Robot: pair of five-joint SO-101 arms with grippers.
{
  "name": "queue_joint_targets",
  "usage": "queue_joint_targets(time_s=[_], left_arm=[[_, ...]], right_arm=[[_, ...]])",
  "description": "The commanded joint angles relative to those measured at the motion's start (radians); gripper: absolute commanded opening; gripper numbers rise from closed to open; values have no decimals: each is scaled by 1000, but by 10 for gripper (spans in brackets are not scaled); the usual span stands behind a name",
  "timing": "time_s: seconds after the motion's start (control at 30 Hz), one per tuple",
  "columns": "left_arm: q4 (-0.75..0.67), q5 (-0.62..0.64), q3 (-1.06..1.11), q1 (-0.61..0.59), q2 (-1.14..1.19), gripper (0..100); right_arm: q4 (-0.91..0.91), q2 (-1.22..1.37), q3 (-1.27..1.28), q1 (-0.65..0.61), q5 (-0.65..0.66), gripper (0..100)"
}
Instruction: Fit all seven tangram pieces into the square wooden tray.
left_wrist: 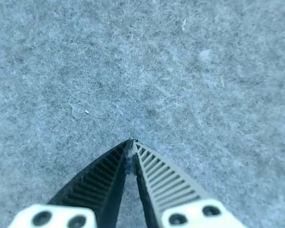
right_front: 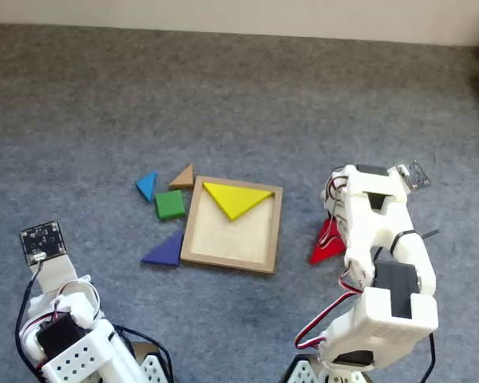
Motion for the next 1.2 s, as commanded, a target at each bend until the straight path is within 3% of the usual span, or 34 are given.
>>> queue_joint_targets(time_s=[0.0,0.17,0.5,0.77,0.97,1.17], left_arm=[[9,0,21,-12,-61,8],[9,0,21,-12,-61,8],[9,0,21,-10,-61,8],[9,0,21,-7,-61,8],[9,0,21,-12,-61,8],[9,0,21,-12,-61,8]], right_arm=[[47,-44,-39,-5,64,260],[73,-153,-33,-35,106,260],[73,-179,-31,-113,560,260],[81,-179,-28,-165,767,260],[163,-183,-56,-165,664,267],[220,-177,-120,-197,574,396]])
